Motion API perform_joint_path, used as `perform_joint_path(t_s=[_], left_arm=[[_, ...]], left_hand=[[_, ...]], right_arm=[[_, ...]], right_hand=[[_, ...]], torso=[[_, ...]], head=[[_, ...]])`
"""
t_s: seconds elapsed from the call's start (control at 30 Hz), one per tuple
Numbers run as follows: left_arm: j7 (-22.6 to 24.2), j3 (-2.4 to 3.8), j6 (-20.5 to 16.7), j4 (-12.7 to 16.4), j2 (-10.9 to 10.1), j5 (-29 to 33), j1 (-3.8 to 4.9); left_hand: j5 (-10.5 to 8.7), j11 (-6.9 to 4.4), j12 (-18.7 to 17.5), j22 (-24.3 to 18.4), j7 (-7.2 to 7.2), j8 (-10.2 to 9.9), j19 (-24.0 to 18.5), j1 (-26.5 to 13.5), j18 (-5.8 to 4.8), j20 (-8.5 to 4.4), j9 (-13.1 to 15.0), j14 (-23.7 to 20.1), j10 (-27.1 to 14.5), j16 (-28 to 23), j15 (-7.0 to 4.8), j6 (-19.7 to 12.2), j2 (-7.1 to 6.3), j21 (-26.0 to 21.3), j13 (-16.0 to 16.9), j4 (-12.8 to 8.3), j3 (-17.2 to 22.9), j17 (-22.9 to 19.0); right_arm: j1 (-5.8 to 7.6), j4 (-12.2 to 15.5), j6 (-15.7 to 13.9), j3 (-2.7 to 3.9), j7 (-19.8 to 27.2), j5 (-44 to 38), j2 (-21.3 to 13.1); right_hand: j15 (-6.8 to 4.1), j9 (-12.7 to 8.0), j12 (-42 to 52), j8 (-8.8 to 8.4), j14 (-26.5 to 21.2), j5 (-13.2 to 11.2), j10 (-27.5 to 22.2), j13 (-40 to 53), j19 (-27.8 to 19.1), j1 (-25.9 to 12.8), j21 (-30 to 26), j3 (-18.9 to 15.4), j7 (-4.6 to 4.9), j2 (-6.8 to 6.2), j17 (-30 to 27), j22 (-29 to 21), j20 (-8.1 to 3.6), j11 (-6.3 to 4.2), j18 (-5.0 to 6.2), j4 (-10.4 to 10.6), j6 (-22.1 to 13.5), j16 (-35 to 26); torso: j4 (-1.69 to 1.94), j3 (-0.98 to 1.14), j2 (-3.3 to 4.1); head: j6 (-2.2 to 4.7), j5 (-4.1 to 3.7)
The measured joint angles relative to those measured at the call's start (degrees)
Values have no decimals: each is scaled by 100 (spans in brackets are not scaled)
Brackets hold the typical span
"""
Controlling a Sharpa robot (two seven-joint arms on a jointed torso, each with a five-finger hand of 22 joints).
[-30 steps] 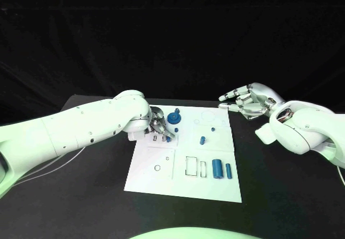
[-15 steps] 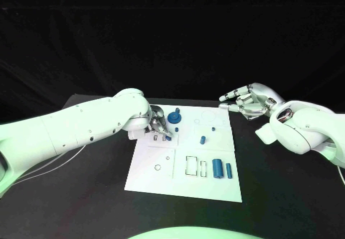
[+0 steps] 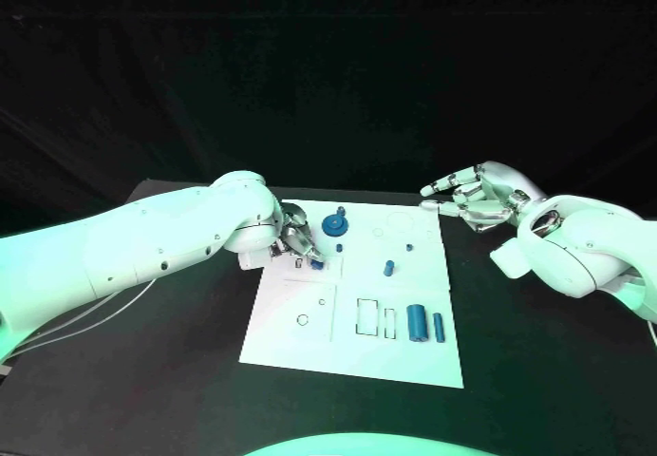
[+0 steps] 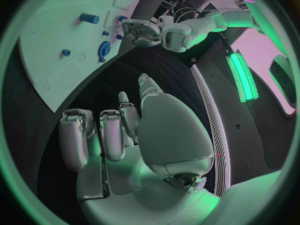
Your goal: Assemble the parts on the task board
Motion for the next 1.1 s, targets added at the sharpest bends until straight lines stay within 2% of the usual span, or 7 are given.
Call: perform_joint_path(t_s=[0.17,0.27,0.7,1.1], left_arm=[[13,0,-270,125,-115,71,0],[33,0,-458,196,-157,69,-8],[171,-24,-1099,406,-193,-552,-204],[202,-33,-1250,434,-188,-1060,-291]], left_hand=[[337,-31,4,0,-11,89,0,-151,0,0,48,0,47,0,0,14,-107,0,26,-115,115,0],[435,-37,36,0,-42,114,0,-189,0,0,77,0,93,0,0,49,-146,0,45,-120,120,-1],[603,-73,100,-1,-70,171,0,-249,0,0,115,0,170,0,0,98,-206,23,96,-147,147,-1],[707,-81,115,-2,-90,195,0,-272,0,0,134,0,219,0,0,138,-229,45,95,-149,149,-2]], right_arm=[[0,5,3,0,-1,6,-14],[0,9,4,-1,-1,9,-26],[-1,13,4,-1,-1,17,-50],[-1,11,4,-2,5,21,-51]], right_hand=[[0,0,0,0,0,0,0,0,0,0,0,0,0,0,0,0,0,0,0,0,0,0],[0,0,0,0,0,0,0,0,0,0,0,0,0,0,0,0,0,0,1,0,0,0],[0,0,0,0,0,0,0,2,0,-31,0,-16,0,31,-1,-1,0,0,0,-16,0,0],[0,0,0,0,0,0,0,2,0,-31,0,-16,0,31,-2,-2,0,0,0,-16,0,0]], torso=[[2,1,1],[3,1,1],[-8,-4,7],[-8,-8,9]], head=[[4,10],[5,13],[-27,32],[-59,48]])
